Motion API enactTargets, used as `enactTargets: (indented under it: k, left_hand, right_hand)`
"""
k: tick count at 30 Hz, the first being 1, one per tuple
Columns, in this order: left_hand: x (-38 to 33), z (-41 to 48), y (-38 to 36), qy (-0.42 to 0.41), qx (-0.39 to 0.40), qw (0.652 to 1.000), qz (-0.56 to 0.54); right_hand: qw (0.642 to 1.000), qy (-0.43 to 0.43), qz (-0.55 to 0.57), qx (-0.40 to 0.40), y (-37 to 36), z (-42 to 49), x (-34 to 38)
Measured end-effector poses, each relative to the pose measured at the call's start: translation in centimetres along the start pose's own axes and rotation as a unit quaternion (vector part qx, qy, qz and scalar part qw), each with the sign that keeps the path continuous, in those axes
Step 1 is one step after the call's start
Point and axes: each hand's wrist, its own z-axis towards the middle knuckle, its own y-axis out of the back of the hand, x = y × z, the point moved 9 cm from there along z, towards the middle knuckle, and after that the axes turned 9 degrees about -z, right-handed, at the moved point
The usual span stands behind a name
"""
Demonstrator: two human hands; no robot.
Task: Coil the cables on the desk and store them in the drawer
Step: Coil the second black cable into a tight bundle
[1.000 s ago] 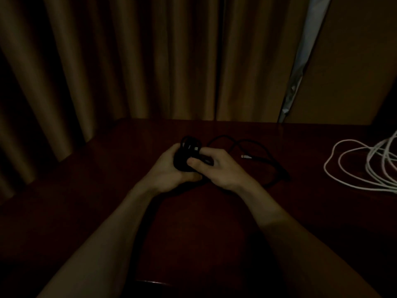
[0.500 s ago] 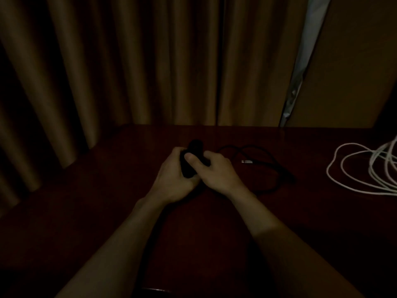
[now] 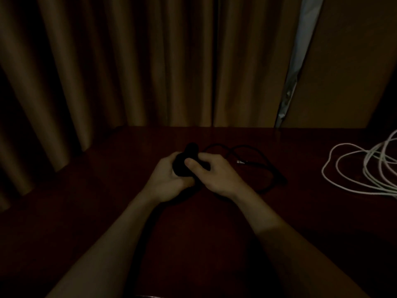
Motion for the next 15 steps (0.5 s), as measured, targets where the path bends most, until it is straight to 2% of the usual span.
enactTargets:
  k: [4,6,8,11,15]
  left_hand:
    - [-1.0,-0.3,0.9,-0.060,-0.088,0.990,0.092]
    - [-1.6,-0.7,1.3,-0.083,-0.119,0.981,0.125]
    - [-1.8,-0.8,1.7,-0.083,-0.136,0.975,0.156]
    - [-2.1,-0.8,1.0,-0.097,-0.120,0.977,0.150]
    - [-1.5,-0.5,0.3,-0.085,-0.059,0.984,0.146]
  right_hand:
    - [0.998,-0.030,-0.042,-0.022,0.4,0.2,-0.7]
    - [0.991,-0.086,-0.105,-0.016,0.4,0.0,-2.0]
    - [0.985,-0.122,-0.119,-0.008,0.3,-0.3,-2.8]
    - [0.996,-0.081,-0.009,-0.043,0.5,-0.2,-1.8]
    - [0.995,-0.073,0.021,-0.066,0.3,0.0,-0.9]
